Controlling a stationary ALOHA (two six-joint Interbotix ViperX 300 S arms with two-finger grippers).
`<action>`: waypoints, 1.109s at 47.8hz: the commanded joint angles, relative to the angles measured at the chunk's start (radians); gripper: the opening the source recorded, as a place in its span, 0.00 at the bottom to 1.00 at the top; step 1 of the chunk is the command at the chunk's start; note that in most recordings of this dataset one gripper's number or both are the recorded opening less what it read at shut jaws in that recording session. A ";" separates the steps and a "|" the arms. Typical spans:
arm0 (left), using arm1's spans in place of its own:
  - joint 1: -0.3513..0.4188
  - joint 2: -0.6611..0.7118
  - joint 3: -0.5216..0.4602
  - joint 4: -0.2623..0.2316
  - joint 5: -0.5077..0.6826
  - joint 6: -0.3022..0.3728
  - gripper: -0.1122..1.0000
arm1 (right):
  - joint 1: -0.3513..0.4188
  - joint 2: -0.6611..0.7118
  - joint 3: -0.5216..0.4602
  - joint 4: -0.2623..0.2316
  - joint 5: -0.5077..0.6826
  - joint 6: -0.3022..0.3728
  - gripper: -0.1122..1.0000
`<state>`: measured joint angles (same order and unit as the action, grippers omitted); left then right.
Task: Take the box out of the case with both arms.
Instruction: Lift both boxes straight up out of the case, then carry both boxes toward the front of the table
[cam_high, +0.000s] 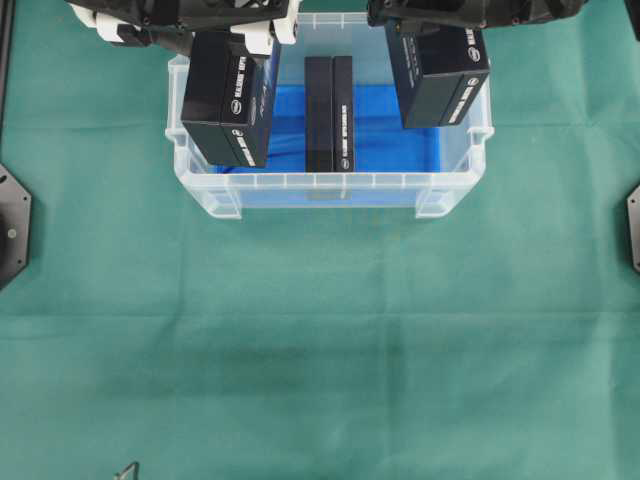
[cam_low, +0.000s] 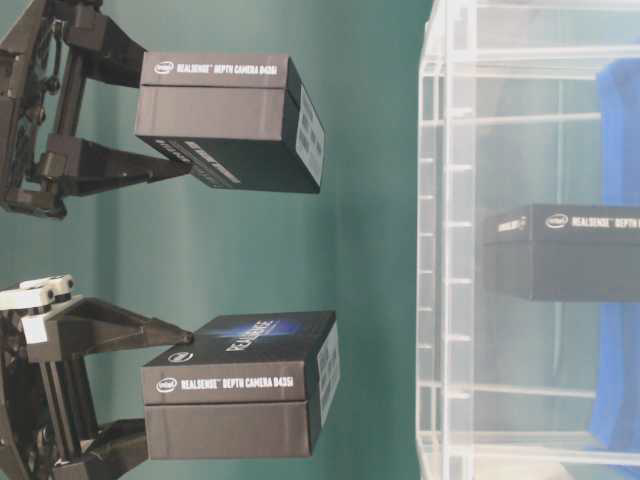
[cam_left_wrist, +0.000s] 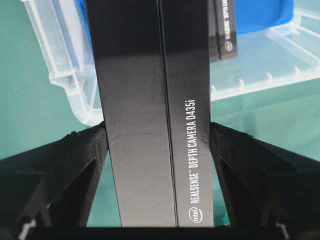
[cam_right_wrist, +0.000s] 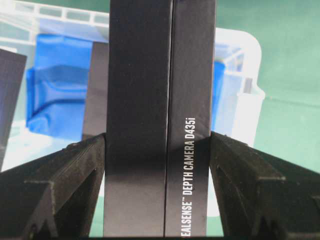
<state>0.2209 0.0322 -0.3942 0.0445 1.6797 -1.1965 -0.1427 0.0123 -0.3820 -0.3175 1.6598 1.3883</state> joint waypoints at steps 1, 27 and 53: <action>0.003 -0.018 -0.026 0.006 -0.003 0.009 0.67 | 0.006 -0.034 -0.025 -0.006 0.005 0.005 0.71; -0.138 -0.020 -0.031 0.006 -0.002 -0.126 0.67 | 0.186 -0.032 -0.026 -0.006 0.052 0.155 0.71; -0.442 -0.006 -0.031 0.031 -0.002 -0.465 0.67 | 0.472 -0.021 -0.026 -0.046 0.109 0.414 0.71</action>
<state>-0.1856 0.0414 -0.3942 0.0675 1.6812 -1.6337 0.3037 0.0123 -0.3820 -0.3513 1.7671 1.7886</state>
